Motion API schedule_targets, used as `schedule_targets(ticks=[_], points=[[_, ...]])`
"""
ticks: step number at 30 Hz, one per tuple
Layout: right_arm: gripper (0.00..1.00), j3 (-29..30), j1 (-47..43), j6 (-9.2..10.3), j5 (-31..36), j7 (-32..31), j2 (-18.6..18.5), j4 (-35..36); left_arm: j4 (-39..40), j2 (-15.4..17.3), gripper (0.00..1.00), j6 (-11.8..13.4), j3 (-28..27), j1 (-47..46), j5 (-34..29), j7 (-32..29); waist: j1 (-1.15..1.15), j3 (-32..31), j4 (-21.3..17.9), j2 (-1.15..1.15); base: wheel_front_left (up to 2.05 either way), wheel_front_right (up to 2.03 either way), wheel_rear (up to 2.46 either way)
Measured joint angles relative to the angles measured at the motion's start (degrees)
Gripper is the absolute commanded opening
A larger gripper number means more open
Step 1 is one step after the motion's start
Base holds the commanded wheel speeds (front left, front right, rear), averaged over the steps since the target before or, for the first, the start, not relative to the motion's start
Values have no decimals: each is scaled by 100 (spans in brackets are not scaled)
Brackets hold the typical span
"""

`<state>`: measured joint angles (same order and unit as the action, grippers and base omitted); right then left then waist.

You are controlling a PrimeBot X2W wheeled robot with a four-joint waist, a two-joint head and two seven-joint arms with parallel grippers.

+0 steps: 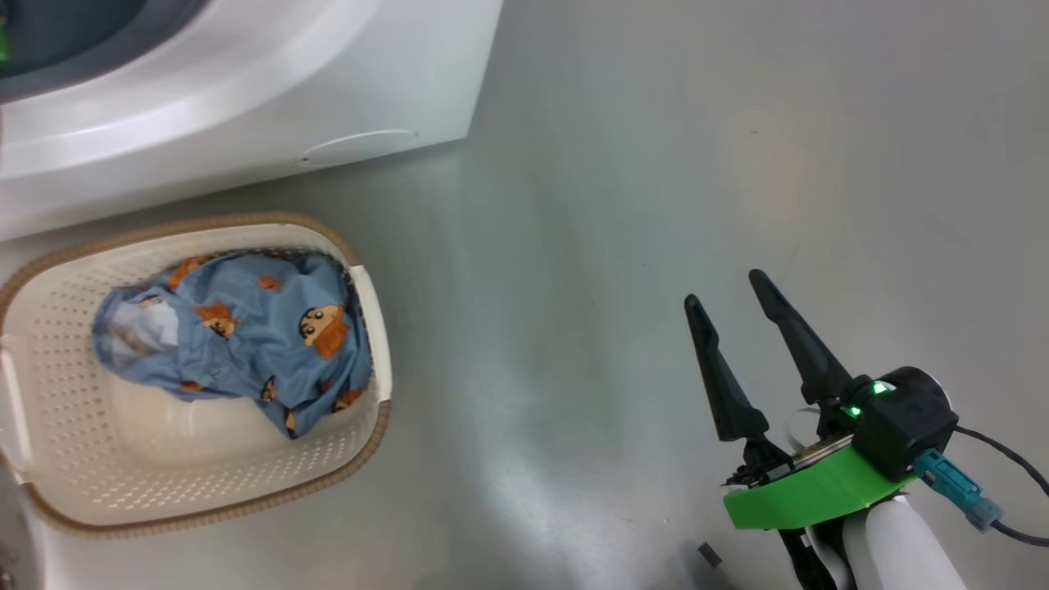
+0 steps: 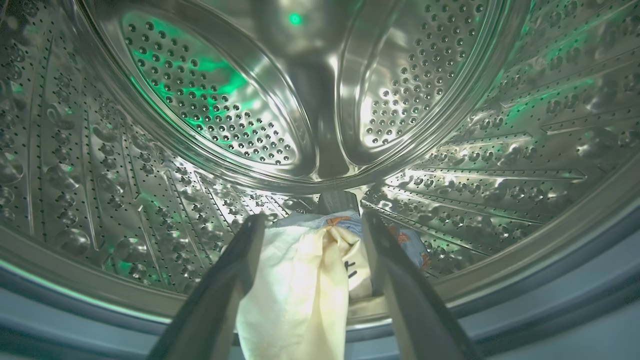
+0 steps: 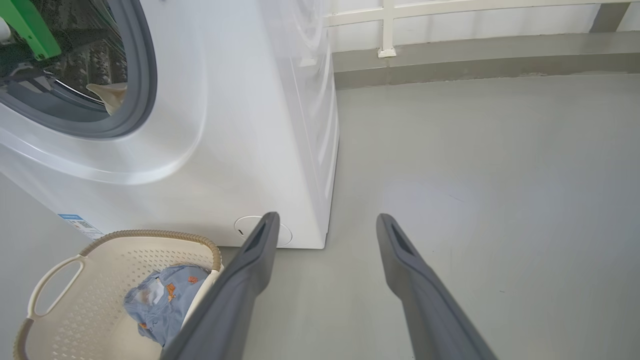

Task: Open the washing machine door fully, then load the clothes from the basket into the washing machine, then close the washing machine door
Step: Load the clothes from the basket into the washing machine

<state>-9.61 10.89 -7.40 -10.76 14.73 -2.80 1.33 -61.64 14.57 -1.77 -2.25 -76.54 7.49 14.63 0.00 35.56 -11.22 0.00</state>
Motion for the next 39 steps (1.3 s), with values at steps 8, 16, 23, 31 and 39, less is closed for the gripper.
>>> schedule_targets(ticks=[8,16,23,31,39], points=[[100,125,0,0,11,0,-2,-1,522,-241,100,-1,13,555,94,0,0,-104,194,0,0,0,0],[100,291,-1,0,62,0,-5,2,1293,-488,100,-57,41,1259,163,0,0,-287,435,0,0,0,0],[100,477,-29,0,164,0,-13,4,2251,-765,100,-123,138,2270,254,1,0,-494,715,0,0,0,0],[100,566,-132,0,204,0,-13,1,3307,-877,100,-92,181,3476,282,1,0,-708,961,0,0,0,0],[100,627,-214,0,205,0,-45,-3,4281,-989,100,-16,179,4764,354,0,0,-908,1143,0,0,0,0]])
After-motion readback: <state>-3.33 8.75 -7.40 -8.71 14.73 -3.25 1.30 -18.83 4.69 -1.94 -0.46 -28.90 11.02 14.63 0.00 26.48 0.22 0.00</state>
